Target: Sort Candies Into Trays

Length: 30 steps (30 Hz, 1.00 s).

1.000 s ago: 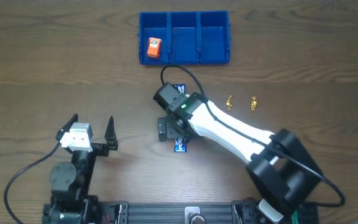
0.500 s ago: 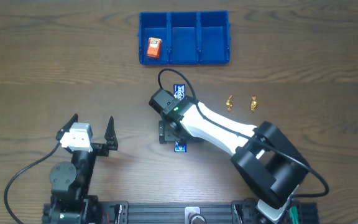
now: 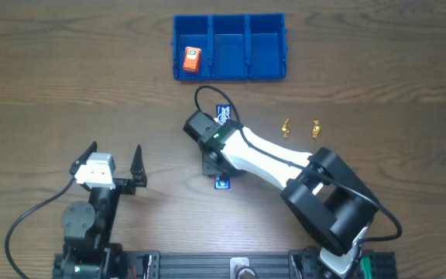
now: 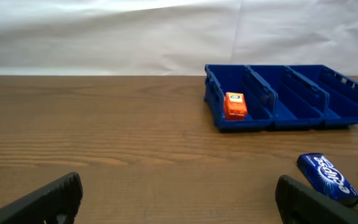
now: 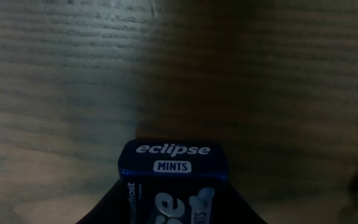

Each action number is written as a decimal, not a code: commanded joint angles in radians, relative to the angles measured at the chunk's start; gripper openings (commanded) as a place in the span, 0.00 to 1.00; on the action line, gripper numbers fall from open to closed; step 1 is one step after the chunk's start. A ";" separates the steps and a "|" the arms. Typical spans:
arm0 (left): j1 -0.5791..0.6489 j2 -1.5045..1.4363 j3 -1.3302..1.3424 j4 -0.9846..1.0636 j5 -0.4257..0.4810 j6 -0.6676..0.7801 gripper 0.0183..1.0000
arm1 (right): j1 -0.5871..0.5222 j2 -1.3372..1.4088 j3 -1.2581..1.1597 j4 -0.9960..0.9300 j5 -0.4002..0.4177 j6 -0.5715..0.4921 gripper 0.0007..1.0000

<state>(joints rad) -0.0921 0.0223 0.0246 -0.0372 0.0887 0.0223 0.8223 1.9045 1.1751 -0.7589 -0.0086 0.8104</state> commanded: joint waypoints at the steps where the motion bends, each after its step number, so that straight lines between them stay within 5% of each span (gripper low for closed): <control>1: 0.005 -0.007 -0.019 -0.033 0.024 -0.011 1.00 | 0.001 -0.011 0.031 -0.013 0.040 0.004 0.24; 9: 0.005 -0.007 -0.019 -0.033 0.024 -0.011 1.00 | -0.046 -0.047 0.502 -0.376 0.312 -0.098 0.20; 14: 0.005 -0.007 -0.019 -0.033 0.024 -0.011 1.00 | -0.130 -0.032 0.746 -0.368 0.527 -0.147 0.19; 17: 0.005 -0.007 -0.019 -0.033 0.024 -0.011 1.00 | -0.158 0.021 0.810 -0.288 0.590 -0.266 0.19; 23: 0.005 -0.007 -0.019 -0.033 0.024 -0.011 1.00 | -0.266 0.208 0.969 -0.233 0.555 -0.350 0.19; 28: 0.005 -0.007 -0.019 -0.033 0.024 -0.011 1.00 | -0.352 0.322 1.007 -0.160 0.298 -0.393 0.19; 30: 0.005 -0.007 -0.019 -0.033 0.024 -0.011 1.00 | -0.364 0.349 1.007 -0.145 0.271 -0.392 0.19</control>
<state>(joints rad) -0.0921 0.0216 0.0246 -0.0372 0.0887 0.0223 0.4793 2.2311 2.1483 -0.9218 0.3740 0.4503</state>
